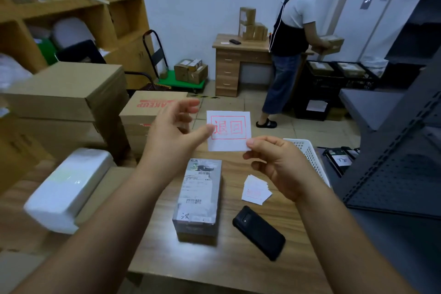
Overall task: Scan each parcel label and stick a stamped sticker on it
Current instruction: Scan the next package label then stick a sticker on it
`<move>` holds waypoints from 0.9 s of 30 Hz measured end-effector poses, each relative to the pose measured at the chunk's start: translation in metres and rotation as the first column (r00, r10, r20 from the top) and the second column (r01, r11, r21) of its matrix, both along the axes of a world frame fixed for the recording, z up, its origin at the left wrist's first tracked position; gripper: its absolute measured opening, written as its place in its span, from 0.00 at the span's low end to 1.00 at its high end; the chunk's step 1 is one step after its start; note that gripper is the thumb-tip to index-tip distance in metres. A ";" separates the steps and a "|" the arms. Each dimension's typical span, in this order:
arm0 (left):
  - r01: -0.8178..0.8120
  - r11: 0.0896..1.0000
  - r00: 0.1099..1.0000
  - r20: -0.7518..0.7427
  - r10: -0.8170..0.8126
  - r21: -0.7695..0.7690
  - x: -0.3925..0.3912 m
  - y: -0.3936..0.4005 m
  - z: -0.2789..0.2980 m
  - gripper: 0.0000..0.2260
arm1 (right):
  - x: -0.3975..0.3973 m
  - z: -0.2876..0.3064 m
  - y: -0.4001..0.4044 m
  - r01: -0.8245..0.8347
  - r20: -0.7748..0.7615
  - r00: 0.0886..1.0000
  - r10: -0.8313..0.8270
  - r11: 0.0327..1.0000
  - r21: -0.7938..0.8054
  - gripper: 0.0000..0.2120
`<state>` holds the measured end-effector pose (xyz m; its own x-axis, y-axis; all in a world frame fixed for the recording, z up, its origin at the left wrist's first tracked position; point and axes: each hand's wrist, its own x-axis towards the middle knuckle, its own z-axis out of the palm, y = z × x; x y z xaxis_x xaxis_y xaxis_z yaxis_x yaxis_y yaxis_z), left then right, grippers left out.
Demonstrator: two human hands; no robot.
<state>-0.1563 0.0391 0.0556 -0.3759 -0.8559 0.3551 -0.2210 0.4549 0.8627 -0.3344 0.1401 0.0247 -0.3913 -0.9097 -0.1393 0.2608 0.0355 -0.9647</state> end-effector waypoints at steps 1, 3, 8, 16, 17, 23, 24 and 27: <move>0.023 0.973 0.997 0.072 -0.006 -0.228 0.000 0.003 0.002 0.17 | -0.002 0.001 -0.001 0.035 -0.006 0.999 -0.035 0.999 0.003 0.03; 0.143 0.828 0.978 0.204 -0.035 -0.543 -0.004 0.007 0.001 0.13 | -0.004 0.004 -0.002 0.062 -0.025 0.998 -0.062 0.998 -0.008 0.03; 0.327 0.793 0.923 0.355 -0.150 -0.514 -0.016 0.005 0.002 0.18 | -0.005 0.017 -0.001 -0.049 -0.019 0.999 0.046 0.980 -0.192 0.06; 0.313 0.828 0.941 0.270 -0.204 -0.465 -0.015 0.009 0.021 0.14 | -0.005 0.029 -0.001 -0.145 0.045 0.984 0.170 0.929 -0.341 0.10; 0.310 0.834 0.942 0.268 -0.204 -0.455 -0.014 0.008 0.021 0.14 | -0.003 0.029 -0.001 -0.139 0.050 0.985 0.166 0.929 -0.344 0.10; 0.323 0.862 0.932 0.292 -0.217 -0.390 -0.013 0.004 0.018 0.16 | 0.004 0.027 -0.008 -0.092 -0.023 0.996 0.089 0.943 -0.321 0.07; 0.322 0.862 0.930 0.300 -0.212 -0.390 -0.013 0.003 0.017 0.17 | 0.005 0.027 -0.008 -0.097 -0.051 0.995 0.085 0.944 -0.316 0.08; 0.314 0.860 0.931 0.310 -0.194 -0.404 -0.012 0.001 0.016 0.15 | 0.008 0.027 -0.010 -0.098 -0.093 0.993 0.073 0.945 -0.312 0.06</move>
<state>-0.1686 0.0398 0.0714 -0.6850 -0.4948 0.5348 -0.2250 0.8418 0.4907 -0.3267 0.1298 0.0514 -0.3081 -0.9324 0.1889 0.1924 -0.2555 -0.9475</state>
